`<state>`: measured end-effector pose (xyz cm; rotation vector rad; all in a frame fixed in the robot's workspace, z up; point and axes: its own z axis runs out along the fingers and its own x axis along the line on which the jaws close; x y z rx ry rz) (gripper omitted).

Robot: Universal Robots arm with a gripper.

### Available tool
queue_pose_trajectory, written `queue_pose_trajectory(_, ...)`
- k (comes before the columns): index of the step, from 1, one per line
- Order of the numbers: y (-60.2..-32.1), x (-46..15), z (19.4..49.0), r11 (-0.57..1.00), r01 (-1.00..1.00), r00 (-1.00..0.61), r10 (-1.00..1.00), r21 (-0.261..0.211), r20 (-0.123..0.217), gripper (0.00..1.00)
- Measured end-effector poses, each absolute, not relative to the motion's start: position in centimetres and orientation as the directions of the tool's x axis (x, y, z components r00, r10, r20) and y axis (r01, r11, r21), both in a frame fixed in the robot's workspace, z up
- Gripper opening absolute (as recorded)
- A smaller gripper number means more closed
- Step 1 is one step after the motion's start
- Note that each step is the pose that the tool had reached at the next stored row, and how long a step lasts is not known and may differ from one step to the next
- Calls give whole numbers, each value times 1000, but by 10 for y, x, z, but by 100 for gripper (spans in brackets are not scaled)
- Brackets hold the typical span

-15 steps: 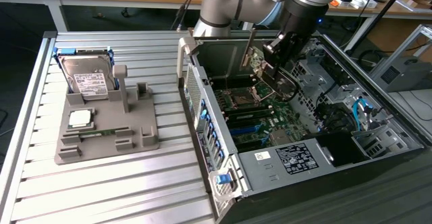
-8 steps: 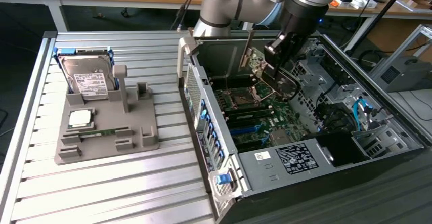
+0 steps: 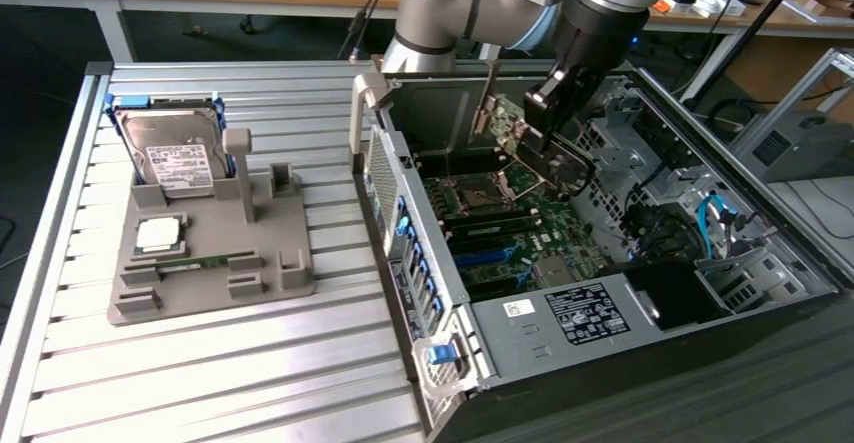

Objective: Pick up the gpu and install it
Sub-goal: 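Insert the gpu into the slot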

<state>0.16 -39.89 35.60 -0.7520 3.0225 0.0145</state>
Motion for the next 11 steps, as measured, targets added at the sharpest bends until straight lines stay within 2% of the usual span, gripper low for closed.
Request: queue_pose_trajectory(11, -399, 2, 356, 850, -527, -850, -527, 3, -28, 27)
